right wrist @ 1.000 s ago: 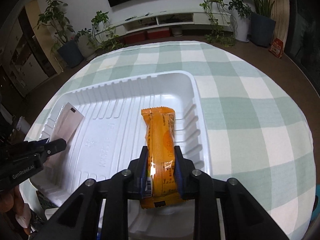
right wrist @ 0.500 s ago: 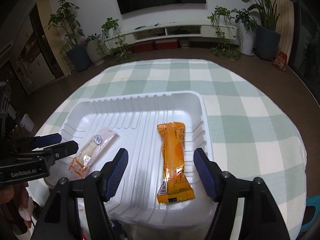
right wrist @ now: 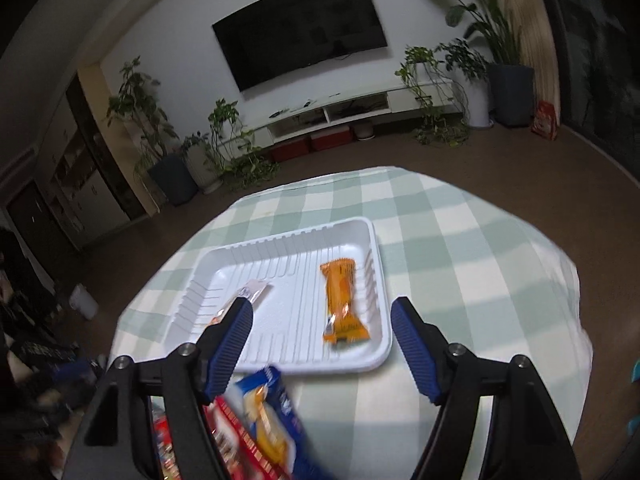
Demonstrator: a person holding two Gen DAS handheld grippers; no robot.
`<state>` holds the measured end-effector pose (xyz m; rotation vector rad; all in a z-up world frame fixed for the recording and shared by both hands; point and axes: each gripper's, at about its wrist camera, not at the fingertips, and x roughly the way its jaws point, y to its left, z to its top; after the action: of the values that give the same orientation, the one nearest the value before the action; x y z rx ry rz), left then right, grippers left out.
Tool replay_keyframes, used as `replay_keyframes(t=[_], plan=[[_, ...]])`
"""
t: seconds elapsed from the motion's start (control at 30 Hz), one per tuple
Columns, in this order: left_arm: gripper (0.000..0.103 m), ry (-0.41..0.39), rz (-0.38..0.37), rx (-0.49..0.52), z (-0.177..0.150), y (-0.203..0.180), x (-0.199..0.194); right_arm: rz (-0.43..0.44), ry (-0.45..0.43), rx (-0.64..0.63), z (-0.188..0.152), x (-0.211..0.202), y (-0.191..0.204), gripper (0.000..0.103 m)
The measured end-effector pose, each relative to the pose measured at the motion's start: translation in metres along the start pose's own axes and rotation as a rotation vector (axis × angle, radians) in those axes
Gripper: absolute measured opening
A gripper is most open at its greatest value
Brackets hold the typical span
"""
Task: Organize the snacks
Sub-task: 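Grasp the blue bag with left tool while right tool grasps gold-red packet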
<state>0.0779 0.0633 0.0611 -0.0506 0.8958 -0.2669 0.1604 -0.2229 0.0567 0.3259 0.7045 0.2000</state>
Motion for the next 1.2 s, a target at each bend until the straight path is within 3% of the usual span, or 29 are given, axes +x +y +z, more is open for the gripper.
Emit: replay_keyframes(t=[0.23, 0.5, 0.63, 0.73, 0.83, 0.93, 1.2], plan=[[0.067, 0.096, 0.059, -0.134, -0.061, -0.007, 0.014, -0.041, 0.062, 0.006, -0.074, -0.037, 0.013, 0.076], [0.067, 0.125, 0.130, -0.120, -0.051, -0.013, 0.034, -0.028, 0.139, -0.049, -0.142, -0.051, 0.036, 0.075], [0.067, 0.231, 0.145, -0.092, -0.044, -0.008, 0.061, -0.018, 0.152, -0.044, -0.143, -0.048, 0.033, 0.076], [0.067, 0.253, 0.153, -0.080, -0.047, -0.007, 0.072, -0.010, 0.167, -0.038, -0.145, -0.045, 0.033, 0.076], [0.065, 0.224, 0.150, -0.095, -0.049, -0.005, 0.073, -0.002, 0.166, -0.047, -0.145, -0.045, 0.035, 0.075], [0.047, 0.199, 0.150, -0.089, -0.050, -0.003, 0.071, 0.004, 0.174, -0.054, -0.147, -0.044, 0.038, 0.073], [0.045, 0.137, 0.078, -0.173, -0.057, 0.011, 0.052, 0.023, 0.151, -0.102, -0.149, -0.047, 0.051, 0.066]])
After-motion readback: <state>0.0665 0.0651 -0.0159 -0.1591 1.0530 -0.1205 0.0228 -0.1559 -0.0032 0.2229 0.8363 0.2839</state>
